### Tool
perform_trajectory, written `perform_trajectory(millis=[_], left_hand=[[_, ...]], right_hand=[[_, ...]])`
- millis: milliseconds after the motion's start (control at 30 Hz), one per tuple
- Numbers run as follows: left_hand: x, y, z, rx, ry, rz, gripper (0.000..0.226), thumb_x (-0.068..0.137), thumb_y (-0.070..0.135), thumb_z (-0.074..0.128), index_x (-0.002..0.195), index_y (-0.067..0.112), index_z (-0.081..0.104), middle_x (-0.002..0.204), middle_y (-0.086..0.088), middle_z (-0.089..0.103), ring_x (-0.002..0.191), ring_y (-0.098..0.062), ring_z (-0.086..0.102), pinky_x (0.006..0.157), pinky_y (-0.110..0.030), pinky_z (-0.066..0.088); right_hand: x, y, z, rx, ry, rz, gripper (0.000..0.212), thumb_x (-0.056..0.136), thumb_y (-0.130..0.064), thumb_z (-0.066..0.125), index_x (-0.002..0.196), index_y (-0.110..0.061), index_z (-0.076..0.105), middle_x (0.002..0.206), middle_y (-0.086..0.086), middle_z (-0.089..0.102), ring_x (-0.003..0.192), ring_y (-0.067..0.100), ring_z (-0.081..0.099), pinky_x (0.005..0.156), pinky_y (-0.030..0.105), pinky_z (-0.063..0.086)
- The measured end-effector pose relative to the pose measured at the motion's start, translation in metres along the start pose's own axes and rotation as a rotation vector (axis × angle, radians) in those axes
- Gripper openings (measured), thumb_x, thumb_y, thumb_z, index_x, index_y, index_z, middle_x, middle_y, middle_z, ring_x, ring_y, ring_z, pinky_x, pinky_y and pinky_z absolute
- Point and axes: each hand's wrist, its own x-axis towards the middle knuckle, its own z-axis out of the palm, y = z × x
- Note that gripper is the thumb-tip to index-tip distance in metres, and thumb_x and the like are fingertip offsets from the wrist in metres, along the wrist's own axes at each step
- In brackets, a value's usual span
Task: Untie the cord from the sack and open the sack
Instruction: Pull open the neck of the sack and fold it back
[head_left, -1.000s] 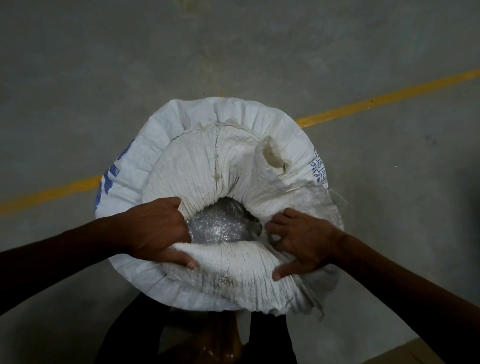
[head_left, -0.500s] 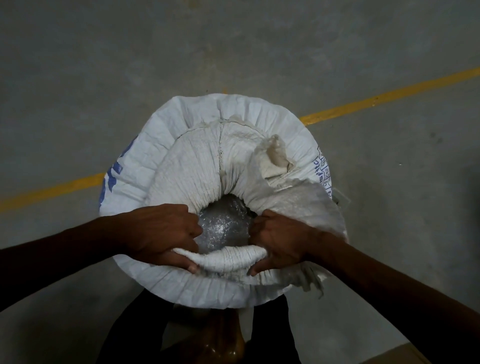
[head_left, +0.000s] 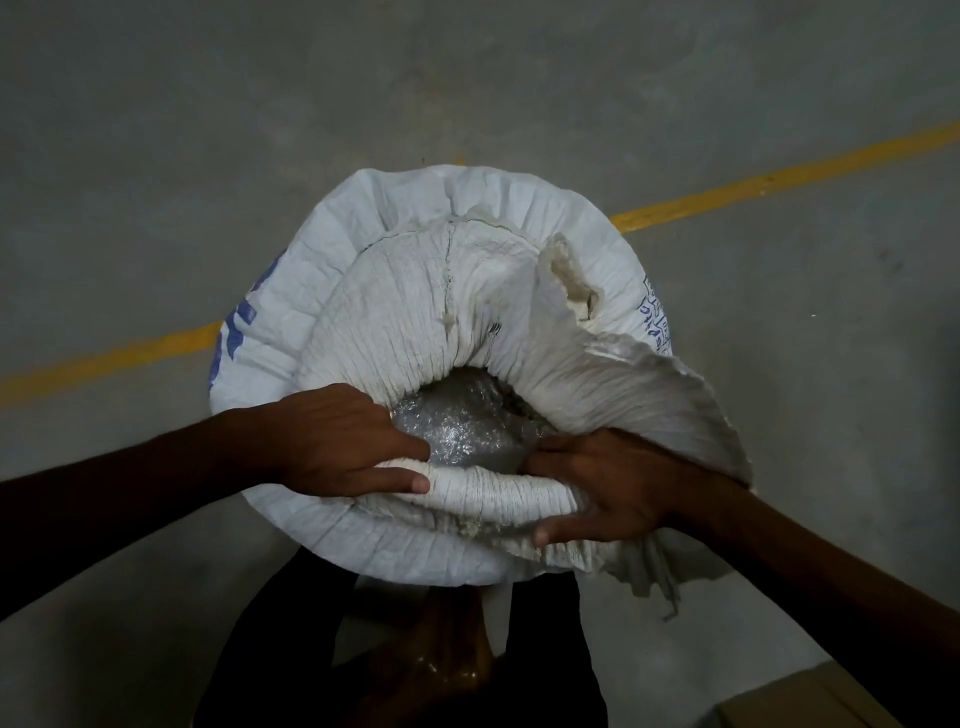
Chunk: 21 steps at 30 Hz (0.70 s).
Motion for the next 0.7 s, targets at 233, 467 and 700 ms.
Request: perform_trajectory(millis=[233,467,700], left_hand=[[0.026,-0.003,-0.013,-0.303,-0.103,-0.358,0.093,0.082,0.097,0.003,0.139,0.047,0.057,0.137,0.019,0.065,0.122,-0.002,0.060,0.107,-0.030,0.044],[0.026,-0.013,-0.018,-0.361,0.010,-0.487,0.094,0.083,0.099,0.017,0.165,0.052,0.012,0.170,0.015,0.035,0.151,-0.010,0.040,0.123,-0.033,0.033],[0.021,-0.022,-0.018,-0.424,0.208,-0.619,0.111,0.075,0.105,0.021,0.167,0.049,-0.006,0.172,0.005,0.032,0.154,-0.016,0.038,0.122,-0.032,0.031]], right_hand=[[0.018,-0.003,-0.004,0.229,0.190,0.317,0.074,0.105,-0.067,0.037,0.168,-0.039,0.010,0.153,0.005,0.061,0.138,0.028,0.060,0.114,0.033,0.046],[0.025,0.000,-0.008,0.293,0.303,0.435,0.094,0.097,-0.066,0.045,0.167,-0.039,-0.010,0.162,0.008,0.050,0.130,0.035,0.064,0.102,0.027,0.040],[0.023,0.000,-0.023,0.402,0.535,0.433,0.092,0.097,-0.051,0.055,0.168,-0.033,0.000,0.165,0.005,0.044,0.148,0.021,0.046,0.113,0.040,0.049]])
